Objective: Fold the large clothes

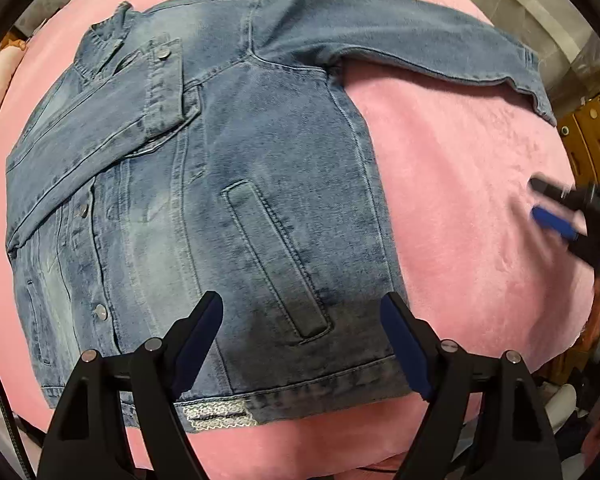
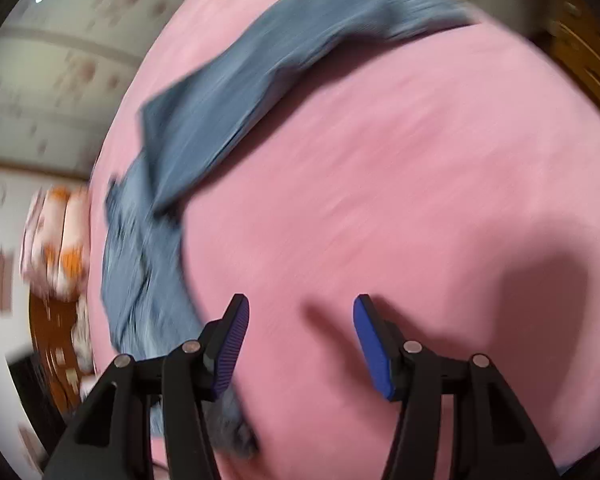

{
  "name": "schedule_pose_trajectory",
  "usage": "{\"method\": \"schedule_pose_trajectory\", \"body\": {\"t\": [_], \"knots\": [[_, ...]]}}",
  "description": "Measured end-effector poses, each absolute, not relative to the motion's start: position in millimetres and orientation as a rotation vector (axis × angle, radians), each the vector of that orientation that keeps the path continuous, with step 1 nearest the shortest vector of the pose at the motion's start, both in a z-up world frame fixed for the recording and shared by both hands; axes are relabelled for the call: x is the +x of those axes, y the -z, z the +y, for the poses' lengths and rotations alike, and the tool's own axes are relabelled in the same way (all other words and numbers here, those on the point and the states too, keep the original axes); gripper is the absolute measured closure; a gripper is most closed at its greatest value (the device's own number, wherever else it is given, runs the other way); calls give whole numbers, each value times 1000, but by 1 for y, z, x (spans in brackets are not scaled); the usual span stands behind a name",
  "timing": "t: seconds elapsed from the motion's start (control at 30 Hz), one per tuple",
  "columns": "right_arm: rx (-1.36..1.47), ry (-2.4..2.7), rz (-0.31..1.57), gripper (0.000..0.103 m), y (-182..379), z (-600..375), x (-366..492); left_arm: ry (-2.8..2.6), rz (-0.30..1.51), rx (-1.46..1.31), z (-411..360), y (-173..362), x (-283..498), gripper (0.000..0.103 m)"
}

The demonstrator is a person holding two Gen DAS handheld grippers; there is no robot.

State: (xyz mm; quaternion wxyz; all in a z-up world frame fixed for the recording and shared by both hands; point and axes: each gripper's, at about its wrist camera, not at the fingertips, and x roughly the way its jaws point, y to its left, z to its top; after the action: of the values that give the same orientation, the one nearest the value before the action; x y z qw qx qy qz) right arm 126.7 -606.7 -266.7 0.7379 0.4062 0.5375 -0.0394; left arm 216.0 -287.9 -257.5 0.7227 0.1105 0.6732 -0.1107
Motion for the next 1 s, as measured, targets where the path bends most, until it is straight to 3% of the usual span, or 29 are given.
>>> {"method": "schedule_pose_trajectory", "body": {"t": [0.17, 0.6, 0.73, 0.77, 0.8, 0.83, 0.87, 1.0], "knots": [[1024, 224, 1024, 49, 274, -675, 141, 212, 1509, 246, -295, 273, 231, 23], [1394, 423, 603, 49, 303, -745, 166, 174, 1517, 188, -307, 285, 249, 23], [1460, 475, 567, 50, 307, -754, 170, 169, 1515, 198, -304, 288, 250, 23], [1463, 485, 562, 58, 306, -754, 171, 169, 1510, 197, -302, 289, 252, 23], [1461, 502, 559, 74, 305, -753, 171, 170, 1505, 192, -301, 287, 252, 23], [1449, 529, 567, 84, 303, -753, 170, 169, 1503, 185, -299, 286, 252, 23], [1433, 551, 578, 90, 302, -753, 170, 167, 1502, 171, -296, 284, 252, 23], [1348, 561, 488, 91, 278, -746, 167, 155, 1506, 114, -276, 281, 259, 23]]}}
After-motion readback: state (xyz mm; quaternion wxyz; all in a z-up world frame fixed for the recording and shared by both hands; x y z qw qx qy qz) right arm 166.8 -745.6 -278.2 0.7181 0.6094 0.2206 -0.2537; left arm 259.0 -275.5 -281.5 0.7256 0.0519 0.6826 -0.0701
